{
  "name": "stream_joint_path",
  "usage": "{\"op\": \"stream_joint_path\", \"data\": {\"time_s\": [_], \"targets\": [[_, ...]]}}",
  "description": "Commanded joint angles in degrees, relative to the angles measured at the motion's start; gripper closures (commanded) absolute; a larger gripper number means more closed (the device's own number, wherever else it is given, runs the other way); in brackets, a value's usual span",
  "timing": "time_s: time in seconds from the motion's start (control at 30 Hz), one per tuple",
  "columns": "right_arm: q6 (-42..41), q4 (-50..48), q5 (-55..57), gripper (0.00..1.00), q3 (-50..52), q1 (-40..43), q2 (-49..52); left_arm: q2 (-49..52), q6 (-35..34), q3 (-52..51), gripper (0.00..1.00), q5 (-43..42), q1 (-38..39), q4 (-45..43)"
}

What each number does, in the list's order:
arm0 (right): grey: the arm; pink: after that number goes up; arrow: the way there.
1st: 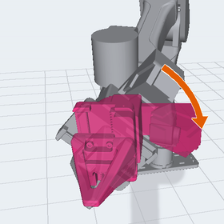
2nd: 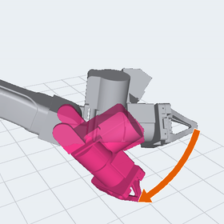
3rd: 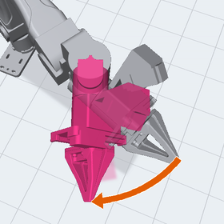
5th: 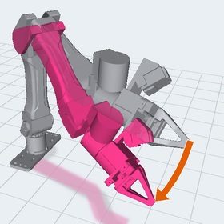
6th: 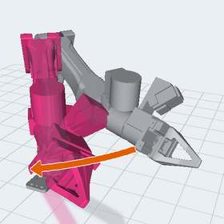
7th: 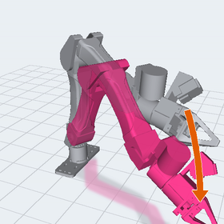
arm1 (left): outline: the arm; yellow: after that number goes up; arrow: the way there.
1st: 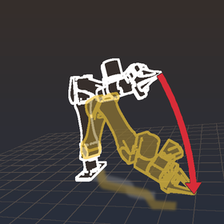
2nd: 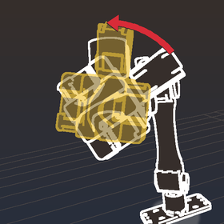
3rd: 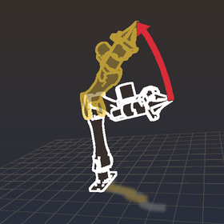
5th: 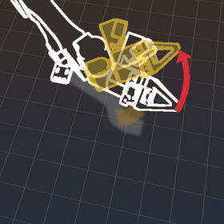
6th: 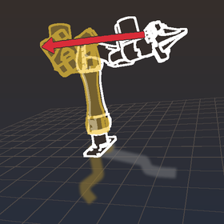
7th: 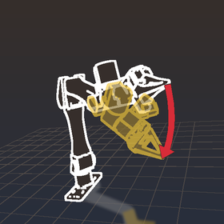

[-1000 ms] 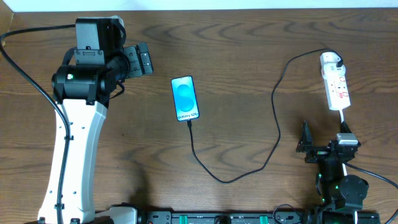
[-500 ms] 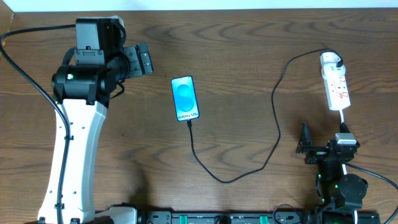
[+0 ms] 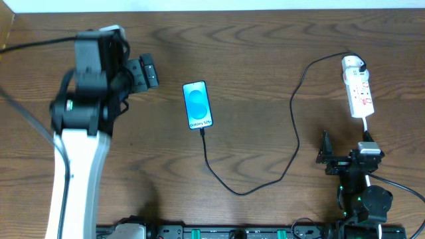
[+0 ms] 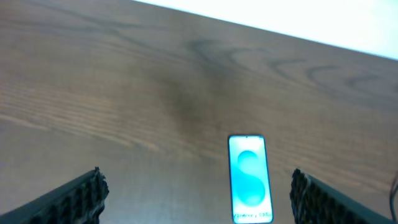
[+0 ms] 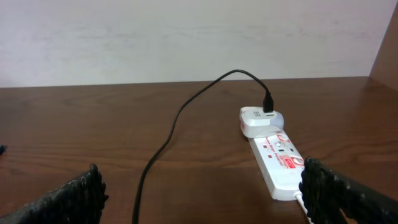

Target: Plug charger to phone and switch on socket

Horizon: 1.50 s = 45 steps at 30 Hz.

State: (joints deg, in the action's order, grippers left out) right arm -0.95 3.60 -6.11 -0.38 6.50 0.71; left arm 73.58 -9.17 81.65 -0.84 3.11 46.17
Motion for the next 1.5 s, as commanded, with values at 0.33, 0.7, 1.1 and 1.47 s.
{"op": "stream_joint_path", "data": {"time_s": [0.33, 0.7, 1.1, 1.47], "targets": [[0.83, 0.26, 0.42, 0.01, 0.07, -0.59, -0.31, -44.02, 10.67, -51.91, 0.05, -3.13, -0.15, -36.37], [0.81, 0.26, 0.42, 0.01, 0.07, -0.59, -0.31, -66.53, 10.93, -75.28, 0.04, -1.03, -0.15, -42.62], [0.81, 0.26, 0.42, 0.01, 0.07, -0.59, -0.31, -73.53, 11.52, -81.42, 0.05, -1.07, -0.13, -42.23], [0.83, 0.26, 0.42, 0.01, 0.07, -0.59, -0.31, -73.24, 11.52, -81.42, 0.05, -1.05, -0.13, -42.23]]}}
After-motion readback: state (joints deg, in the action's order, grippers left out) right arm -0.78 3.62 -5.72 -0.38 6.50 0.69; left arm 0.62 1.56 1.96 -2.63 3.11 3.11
